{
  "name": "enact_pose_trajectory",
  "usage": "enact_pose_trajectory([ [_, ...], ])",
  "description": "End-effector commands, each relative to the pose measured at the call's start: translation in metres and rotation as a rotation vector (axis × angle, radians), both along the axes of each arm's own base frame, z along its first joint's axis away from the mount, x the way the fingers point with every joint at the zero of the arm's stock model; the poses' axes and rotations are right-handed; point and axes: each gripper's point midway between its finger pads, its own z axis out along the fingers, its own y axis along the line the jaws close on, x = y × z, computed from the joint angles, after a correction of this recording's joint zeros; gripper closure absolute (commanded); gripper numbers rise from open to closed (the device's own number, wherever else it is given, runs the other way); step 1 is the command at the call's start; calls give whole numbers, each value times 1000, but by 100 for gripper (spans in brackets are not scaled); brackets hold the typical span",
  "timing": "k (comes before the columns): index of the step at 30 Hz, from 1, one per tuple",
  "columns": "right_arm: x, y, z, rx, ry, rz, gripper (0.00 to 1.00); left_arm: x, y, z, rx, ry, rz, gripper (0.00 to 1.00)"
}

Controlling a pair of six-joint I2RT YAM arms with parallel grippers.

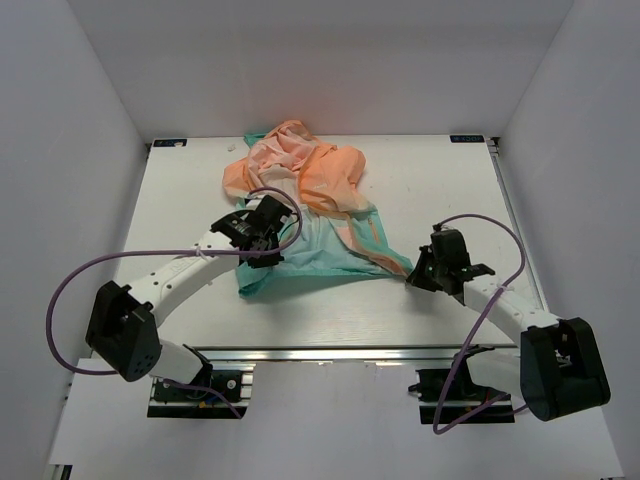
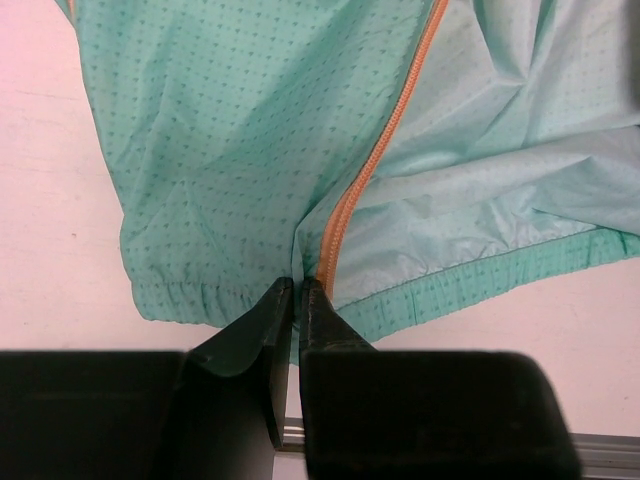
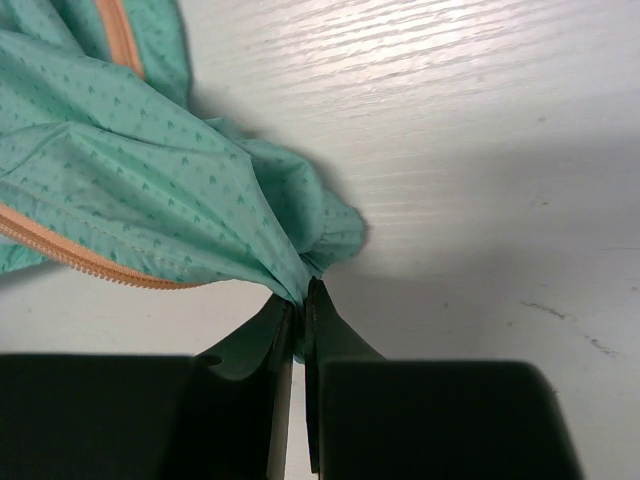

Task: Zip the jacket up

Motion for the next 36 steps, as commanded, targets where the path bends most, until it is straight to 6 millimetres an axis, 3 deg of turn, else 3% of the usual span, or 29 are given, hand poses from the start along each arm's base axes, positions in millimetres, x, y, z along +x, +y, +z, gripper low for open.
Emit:
enact_pose_trajectory([
  [1,3,-13,0,-38,-8,-24,100,-2,7,3,-9,-11,8,94],
  [13,4,-26,-2,-49,10,-65,100,-5,12,-8,-20,17,20,93],
  [20,4,-25,-2,-43,8,-56,100,-7,0,-16,-76,35,-27,100],
  [24,2,-30,-6,-64,30,-72,100,-8,12,-9,-41,24,3,100],
  [26,0,-34,-10,-79,52,-82,100,-8,14,-3,-51,15,11,86],
  [30,0,-32,-9,-66,46,-78,100,-6,13,7,-81,-29,4,71],
  [34,1,-29,-6,-50,35,-61,100,-9,1,-7,-124,9,-37,74],
  [36,0,-29,-7,-48,37,-61,100,-10,-1,-14,-123,32,-44,80],
])
